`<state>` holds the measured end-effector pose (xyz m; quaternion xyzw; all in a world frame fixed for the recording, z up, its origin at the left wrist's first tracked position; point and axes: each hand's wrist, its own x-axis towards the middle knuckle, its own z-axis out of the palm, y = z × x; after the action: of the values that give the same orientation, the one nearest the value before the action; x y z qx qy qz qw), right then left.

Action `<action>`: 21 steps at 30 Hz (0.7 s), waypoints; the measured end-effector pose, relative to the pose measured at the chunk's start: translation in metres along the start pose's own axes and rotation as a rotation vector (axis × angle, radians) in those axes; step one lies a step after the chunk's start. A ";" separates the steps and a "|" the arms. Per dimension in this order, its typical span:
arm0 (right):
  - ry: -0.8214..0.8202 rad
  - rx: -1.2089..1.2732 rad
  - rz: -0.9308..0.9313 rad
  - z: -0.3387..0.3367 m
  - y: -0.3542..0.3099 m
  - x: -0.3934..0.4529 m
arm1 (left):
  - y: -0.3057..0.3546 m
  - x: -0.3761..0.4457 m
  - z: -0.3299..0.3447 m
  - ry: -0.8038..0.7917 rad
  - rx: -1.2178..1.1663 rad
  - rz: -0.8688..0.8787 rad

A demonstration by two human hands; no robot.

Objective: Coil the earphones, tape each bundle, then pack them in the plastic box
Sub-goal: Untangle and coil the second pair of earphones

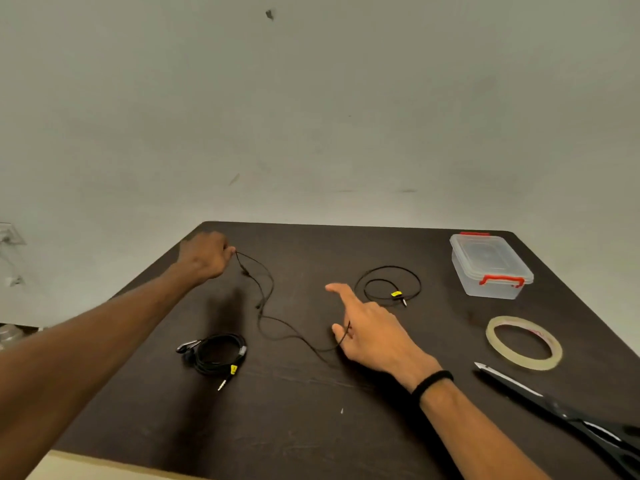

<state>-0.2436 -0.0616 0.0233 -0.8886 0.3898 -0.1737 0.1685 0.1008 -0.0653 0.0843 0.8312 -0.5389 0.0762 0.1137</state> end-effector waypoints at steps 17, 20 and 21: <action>0.126 -0.252 0.509 -0.054 0.071 0.050 | 0.219 -0.078 0.047 0.117 -0.402 0.284; 0.121 -0.371 0.468 -0.048 0.074 0.060 | 0.230 -0.087 0.072 0.111 -0.488 0.220; 0.104 -0.363 0.473 -0.048 0.076 0.062 | 0.230 -0.088 0.079 0.125 -0.492 0.202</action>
<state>-0.2734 -0.1650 0.0438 -0.7784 0.6188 -0.1026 0.0227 -0.1449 -0.0996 0.0106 0.7144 -0.6132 0.0052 0.3370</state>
